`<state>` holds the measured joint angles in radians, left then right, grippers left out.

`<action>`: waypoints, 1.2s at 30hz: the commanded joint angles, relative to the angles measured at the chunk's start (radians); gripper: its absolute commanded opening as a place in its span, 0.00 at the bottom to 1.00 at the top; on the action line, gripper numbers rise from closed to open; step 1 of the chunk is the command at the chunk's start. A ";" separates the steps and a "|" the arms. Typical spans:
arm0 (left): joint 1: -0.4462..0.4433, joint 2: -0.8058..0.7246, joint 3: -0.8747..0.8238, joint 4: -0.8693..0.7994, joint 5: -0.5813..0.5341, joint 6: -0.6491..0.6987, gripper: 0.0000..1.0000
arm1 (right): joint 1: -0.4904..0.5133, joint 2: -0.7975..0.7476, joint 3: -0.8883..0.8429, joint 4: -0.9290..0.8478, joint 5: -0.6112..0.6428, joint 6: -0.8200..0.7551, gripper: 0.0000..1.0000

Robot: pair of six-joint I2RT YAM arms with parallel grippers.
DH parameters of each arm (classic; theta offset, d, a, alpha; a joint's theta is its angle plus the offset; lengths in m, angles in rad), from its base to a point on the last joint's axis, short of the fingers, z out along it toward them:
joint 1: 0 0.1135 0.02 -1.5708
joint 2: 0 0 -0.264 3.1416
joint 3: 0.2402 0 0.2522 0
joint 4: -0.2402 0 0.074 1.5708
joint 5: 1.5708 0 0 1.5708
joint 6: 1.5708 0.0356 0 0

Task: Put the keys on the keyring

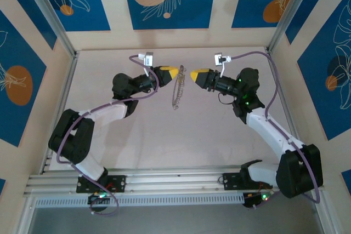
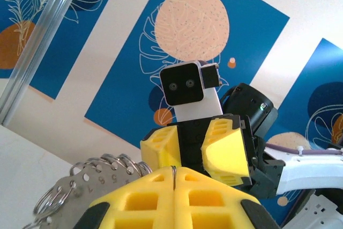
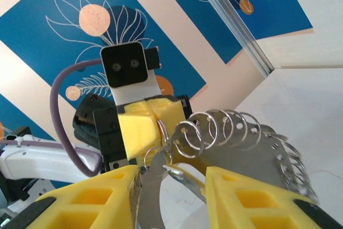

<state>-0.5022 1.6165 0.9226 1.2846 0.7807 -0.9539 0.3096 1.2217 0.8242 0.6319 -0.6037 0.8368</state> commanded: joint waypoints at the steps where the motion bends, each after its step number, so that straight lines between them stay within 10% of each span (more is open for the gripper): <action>1: -0.007 -0.006 -0.009 0.122 -0.054 -0.035 0.00 | 0.030 0.025 0.045 0.103 0.035 0.032 0.38; 12: -0.022 0.003 -0.005 0.122 -0.066 -0.039 0.00 | 0.096 0.090 0.073 0.139 0.061 0.025 0.36; 27: -0.027 -0.007 -0.001 0.104 -0.070 -0.033 0.00 | 0.113 0.114 0.071 0.136 0.052 0.014 0.00; 36: -0.028 -0.003 0.023 0.084 -0.043 -0.023 0.00 | 0.084 0.106 0.068 0.145 0.024 0.018 0.00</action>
<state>-0.5220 1.6188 0.9104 1.3293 0.7277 -0.9890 0.4053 1.3392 0.8806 0.7399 -0.5537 0.8566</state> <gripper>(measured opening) 0.049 0.063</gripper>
